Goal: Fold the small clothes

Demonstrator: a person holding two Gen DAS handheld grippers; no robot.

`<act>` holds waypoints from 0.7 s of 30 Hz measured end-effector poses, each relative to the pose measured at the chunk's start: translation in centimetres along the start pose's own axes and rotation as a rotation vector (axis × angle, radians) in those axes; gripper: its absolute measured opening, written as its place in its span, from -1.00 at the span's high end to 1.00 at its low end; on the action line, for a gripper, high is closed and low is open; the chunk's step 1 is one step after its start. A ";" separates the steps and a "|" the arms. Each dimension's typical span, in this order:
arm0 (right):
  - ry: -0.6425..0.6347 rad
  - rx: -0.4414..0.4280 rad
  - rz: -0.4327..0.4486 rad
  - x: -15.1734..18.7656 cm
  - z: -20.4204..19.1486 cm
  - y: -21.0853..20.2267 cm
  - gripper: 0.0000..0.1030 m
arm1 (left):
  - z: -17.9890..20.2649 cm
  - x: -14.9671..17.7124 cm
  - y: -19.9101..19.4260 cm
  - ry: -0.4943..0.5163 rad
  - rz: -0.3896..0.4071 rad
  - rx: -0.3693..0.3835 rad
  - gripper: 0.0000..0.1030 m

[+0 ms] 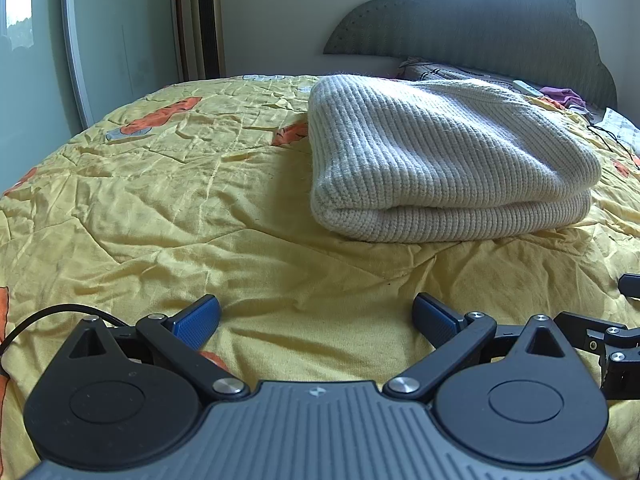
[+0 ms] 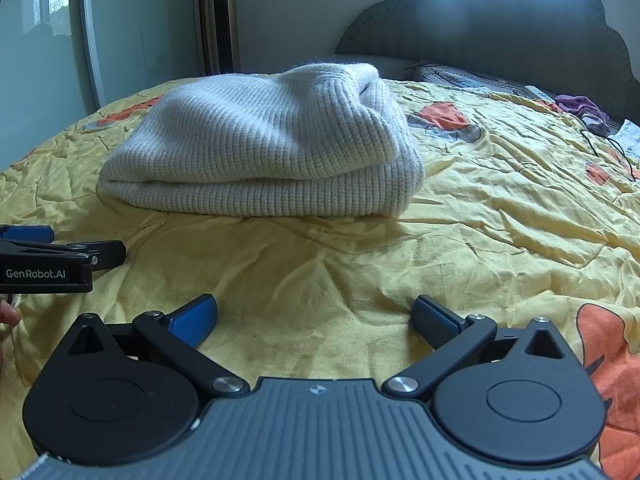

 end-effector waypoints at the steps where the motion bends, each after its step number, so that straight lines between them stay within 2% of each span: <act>1: 0.000 0.000 0.000 0.0 0.0 0.0 -1.00 | 0.0 0.0 0.0 0.000 0.000 0.000 -1.00; 21: 0.001 0.000 0.001 0.0 0.0 0.0 -1.00 | 0.1 0.0 0.0 0.005 -0.001 -0.003 -1.00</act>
Point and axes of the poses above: each gripper's, at about its wrist camera, not at the fingertips, and y roughly the way its jaws point, z to its right, x to its underside, the point moved 2 cm from there along y, roughly the way its jaws point, and after that the axes turned 4 degrees about z, right-handed, at the moved point
